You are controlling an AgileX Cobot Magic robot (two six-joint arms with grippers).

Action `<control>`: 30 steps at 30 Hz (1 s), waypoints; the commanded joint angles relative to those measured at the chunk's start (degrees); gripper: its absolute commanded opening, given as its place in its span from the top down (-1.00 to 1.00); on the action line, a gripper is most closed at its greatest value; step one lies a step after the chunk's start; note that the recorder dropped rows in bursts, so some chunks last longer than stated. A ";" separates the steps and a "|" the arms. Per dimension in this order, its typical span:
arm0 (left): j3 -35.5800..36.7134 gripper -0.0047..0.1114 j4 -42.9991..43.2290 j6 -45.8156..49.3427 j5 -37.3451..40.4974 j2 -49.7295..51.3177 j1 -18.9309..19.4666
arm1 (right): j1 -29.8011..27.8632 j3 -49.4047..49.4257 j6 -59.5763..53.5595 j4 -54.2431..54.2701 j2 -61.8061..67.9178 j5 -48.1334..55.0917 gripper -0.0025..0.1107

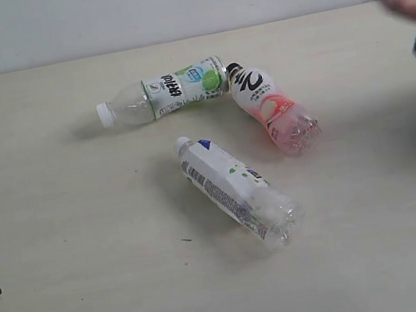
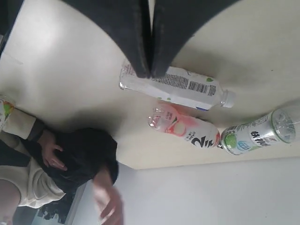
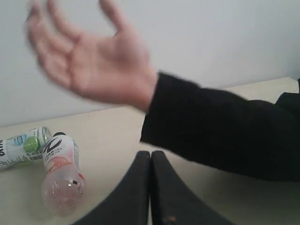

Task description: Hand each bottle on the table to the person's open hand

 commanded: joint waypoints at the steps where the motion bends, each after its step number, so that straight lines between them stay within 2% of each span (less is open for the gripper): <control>1: -0.03 0.87 0.36 -0.36 0.02 -0.25 0.20 | 0.08 0.32 0.06 0.16 -0.34 -0.22 0.95; 9: -0.03 0.87 1.21 2.48 -4.13 -0.25 0.33 | 0.08 0.32 0.06 0.16 -0.34 -0.22 0.95; 12: -0.03 0.87 0.93 2.48 -13.77 0.27 1.57 | 0.08 0.32 0.06 0.16 -0.34 -0.22 0.95; 15: -0.03 0.88 -6.08 4.62 -21.99 2.67 5.05 | 0.08 0.32 0.06 0.16 -0.34 -0.22 0.95; 18: -2.11 0.88 -16.12 14.00 -25.14 7.03 9.67 | 0.08 0.32 0.06 0.16 -0.34 -0.22 0.95; 20: -3.79 0.88 -22.58 16.91 -28.50 11.38 12.76 | 0.08 0.32 0.06 0.16 -0.34 -0.22 0.95; 26: -14.89 0.88 -22.28 17.37 -30.50 28.31 17.84 | 0.08 0.32 0.06 0.16 -0.34 -0.22 0.95; 28: -20.49 0.88 -21.13 18.33 -28.88 33.73 18.28 | 0.08 0.32 0.06 0.16 -0.34 -0.22 0.95; 30: -28.27 0.88 -20.83 23.64 -23.99 40.54 18.52 | 0.08 0.32 0.06 0.16 -0.34 -0.22 0.95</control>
